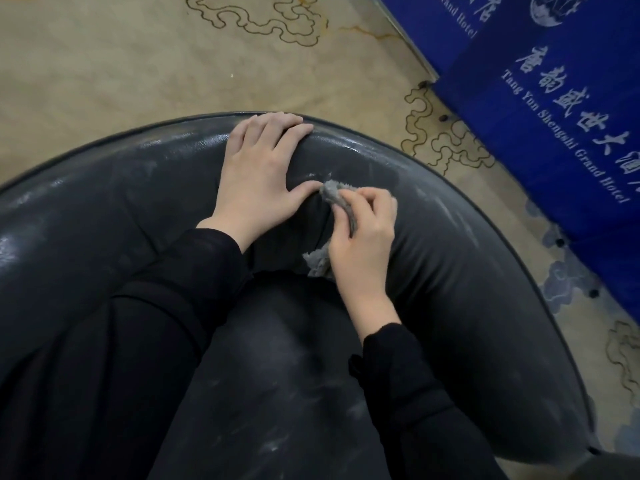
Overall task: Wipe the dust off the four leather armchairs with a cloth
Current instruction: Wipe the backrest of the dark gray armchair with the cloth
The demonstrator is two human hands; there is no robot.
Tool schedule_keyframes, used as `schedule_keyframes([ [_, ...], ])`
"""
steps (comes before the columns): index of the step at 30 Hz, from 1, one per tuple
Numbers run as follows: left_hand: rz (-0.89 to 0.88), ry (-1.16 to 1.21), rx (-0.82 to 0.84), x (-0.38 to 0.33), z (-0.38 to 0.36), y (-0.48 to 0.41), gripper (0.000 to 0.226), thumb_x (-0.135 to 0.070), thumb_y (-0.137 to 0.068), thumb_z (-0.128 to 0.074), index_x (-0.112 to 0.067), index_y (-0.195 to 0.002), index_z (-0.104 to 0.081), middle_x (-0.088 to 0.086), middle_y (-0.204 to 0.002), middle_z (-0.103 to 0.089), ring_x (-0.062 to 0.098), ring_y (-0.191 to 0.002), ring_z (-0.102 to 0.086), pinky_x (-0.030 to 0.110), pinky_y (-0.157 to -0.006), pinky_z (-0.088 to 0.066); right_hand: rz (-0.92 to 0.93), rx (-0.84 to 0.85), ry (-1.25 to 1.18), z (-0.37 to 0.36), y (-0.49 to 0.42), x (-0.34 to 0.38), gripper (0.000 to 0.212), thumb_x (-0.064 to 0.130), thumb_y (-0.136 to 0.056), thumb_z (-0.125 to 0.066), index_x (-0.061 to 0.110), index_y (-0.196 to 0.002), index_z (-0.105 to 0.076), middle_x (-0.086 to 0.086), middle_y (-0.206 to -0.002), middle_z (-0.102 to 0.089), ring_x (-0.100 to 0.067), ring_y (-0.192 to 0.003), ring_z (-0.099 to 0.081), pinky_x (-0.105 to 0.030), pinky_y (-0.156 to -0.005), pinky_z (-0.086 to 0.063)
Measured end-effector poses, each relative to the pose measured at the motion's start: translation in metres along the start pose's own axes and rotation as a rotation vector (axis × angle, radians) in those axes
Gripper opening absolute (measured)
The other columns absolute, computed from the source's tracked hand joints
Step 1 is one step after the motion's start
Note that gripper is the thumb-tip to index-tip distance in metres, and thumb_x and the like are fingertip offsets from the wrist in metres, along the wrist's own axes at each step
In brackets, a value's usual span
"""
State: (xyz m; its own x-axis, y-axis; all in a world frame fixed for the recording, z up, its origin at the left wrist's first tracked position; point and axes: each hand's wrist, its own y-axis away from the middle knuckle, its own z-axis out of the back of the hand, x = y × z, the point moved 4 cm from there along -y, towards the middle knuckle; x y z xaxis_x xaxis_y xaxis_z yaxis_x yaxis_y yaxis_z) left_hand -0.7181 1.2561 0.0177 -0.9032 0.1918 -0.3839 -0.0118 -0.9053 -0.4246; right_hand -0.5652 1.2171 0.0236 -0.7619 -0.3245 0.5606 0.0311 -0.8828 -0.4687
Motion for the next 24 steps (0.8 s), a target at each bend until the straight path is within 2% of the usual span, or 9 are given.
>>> schedule_keyframes([
  [3,-0.001,-0.003,-0.002,0.0,0.001,0.0,0.069,-0.055,-0.079,-0.06,-0.017,-0.135,-0.051,0.001,-0.138,-0.05,0.024,-0.131,-0.039,0.035,-0.112,-0.016,-0.013,0.036,-0.023,0.007,0.019,-0.003,0.015,-0.002,-0.082,-0.064,0.001,-0.096,-0.069,-0.01,-0.093,-0.055,-0.023,-0.09,-0.051,-0.023,-0.083,-0.043],
  [8,0.012,-0.015,0.011,-0.001,0.0,0.0,0.071,-0.058,-0.078,-0.057,-0.017,-0.136,-0.05,0.001,-0.139,-0.048,0.024,-0.131,-0.038,0.034,-0.112,-0.014,-0.069,-0.105,0.002,0.032,-0.044,-0.025,0.015,0.005,-0.084,-0.064,0.003,-0.098,-0.068,-0.009,-0.094,-0.053,-0.026,-0.091,-0.051,-0.03,-0.083,-0.045],
  [11,0.019,-0.024,0.014,-0.001,-0.001,-0.001,0.071,-0.058,-0.078,-0.058,-0.018,-0.136,-0.05,0.0,-0.139,-0.048,0.023,-0.132,-0.037,0.034,-0.113,-0.013,-0.057,-0.074,0.034,0.026,-0.061,-0.029,0.012,0.008,-0.087,-0.063,0.003,-0.097,-0.068,-0.005,-0.092,-0.05,-0.023,-0.091,-0.048,-0.022,-0.082,-0.04],
  [14,0.025,-0.028,0.016,-0.002,0.0,-0.001,0.07,-0.057,-0.078,-0.059,-0.018,-0.136,-0.05,0.0,-0.139,-0.048,0.023,-0.131,-0.037,0.034,-0.113,-0.013,-0.028,-0.037,0.039,0.023,-0.034,-0.03,0.012,0.006,-0.086,-0.064,0.003,-0.097,-0.069,-0.008,-0.092,-0.054,-0.021,-0.09,-0.048,-0.01,-0.082,-0.034],
  [16,0.019,-0.035,0.022,-0.003,0.002,-0.001,0.07,-0.056,-0.079,-0.059,-0.017,-0.136,-0.05,0.001,-0.139,-0.048,0.024,-0.131,-0.037,0.036,-0.112,-0.014,-0.02,-0.018,0.023,0.029,-0.023,-0.031,0.013,0.005,-0.085,-0.066,0.003,-0.098,-0.07,-0.007,-0.093,-0.056,-0.019,-0.09,-0.049,-0.008,-0.083,-0.034],
  [20,0.0,-0.05,0.022,-0.006,0.003,0.0,0.07,-0.054,-0.081,-0.059,-0.013,-0.137,-0.05,0.005,-0.139,-0.048,0.026,-0.132,-0.038,0.039,-0.113,-0.017,-0.098,-0.12,0.021,0.048,-0.042,-0.047,0.014,0.007,-0.086,-0.065,0.005,-0.099,-0.069,-0.006,-0.093,-0.057,-0.021,-0.09,-0.051,-0.018,-0.082,-0.04],
  [22,0.008,-0.041,0.012,-0.008,0.004,0.0,0.068,-0.054,-0.083,-0.057,-0.011,-0.135,-0.051,0.006,-0.138,-0.049,0.027,-0.131,-0.039,0.039,-0.113,-0.017,-0.11,-0.1,0.068,0.053,-0.039,-0.054,0.014,0.005,-0.087,-0.063,0.004,-0.1,-0.069,-0.007,-0.094,-0.056,-0.022,-0.092,-0.05,-0.024,-0.083,-0.042],
  [24,-0.009,-0.012,0.009,-0.017,0.004,-0.003,0.068,-0.054,-0.084,-0.056,-0.009,-0.134,-0.052,0.008,-0.136,-0.05,0.028,-0.13,-0.04,0.039,-0.113,-0.019,-0.096,-0.07,0.098,0.056,-0.024,-0.058,0.014,0.003,-0.086,-0.063,0.003,-0.099,-0.069,-0.008,-0.093,-0.056,-0.021,-0.092,-0.05,-0.019,-0.084,-0.04],
])
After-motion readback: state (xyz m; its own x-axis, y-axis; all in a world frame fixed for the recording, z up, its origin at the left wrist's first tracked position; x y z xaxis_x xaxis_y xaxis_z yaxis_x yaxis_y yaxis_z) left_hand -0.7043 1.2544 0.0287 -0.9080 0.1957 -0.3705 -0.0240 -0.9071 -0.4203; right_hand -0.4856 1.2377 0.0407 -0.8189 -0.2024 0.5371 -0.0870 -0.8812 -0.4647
